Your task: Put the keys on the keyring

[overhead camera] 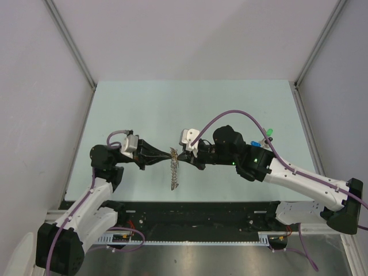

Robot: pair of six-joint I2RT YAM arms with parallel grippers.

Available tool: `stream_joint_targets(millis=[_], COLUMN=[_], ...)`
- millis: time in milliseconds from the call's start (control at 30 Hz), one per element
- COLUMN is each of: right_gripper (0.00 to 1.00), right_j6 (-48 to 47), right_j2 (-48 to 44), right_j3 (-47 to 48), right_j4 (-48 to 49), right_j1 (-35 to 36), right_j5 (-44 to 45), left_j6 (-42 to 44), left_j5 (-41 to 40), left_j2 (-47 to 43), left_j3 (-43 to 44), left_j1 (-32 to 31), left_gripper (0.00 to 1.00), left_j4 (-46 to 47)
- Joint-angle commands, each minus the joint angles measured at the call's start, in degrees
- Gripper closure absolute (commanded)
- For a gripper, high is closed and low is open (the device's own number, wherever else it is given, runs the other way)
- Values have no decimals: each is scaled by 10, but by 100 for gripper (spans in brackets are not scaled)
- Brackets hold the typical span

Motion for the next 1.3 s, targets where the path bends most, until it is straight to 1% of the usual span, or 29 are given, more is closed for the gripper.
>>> stream_joint_targets(millis=[0,267,1267], right_gripper=[100,100,100], right_j6=[-1,0,-3], right_j2=[-3,-6,-2], right_j3=[25,25,25], right_j4=[4,4,10], right_j1=[3,3,3], right_j5=[5,16,-4], left_j6=[-9,-6,-8], left_j5=[-1,-4,2], left_j2=[-4,-6,-3], left_j3=[14,13,15], left_j1=[-3,-3,-5], left_gripper=[100,100,99], left_j4=[31,27,27])
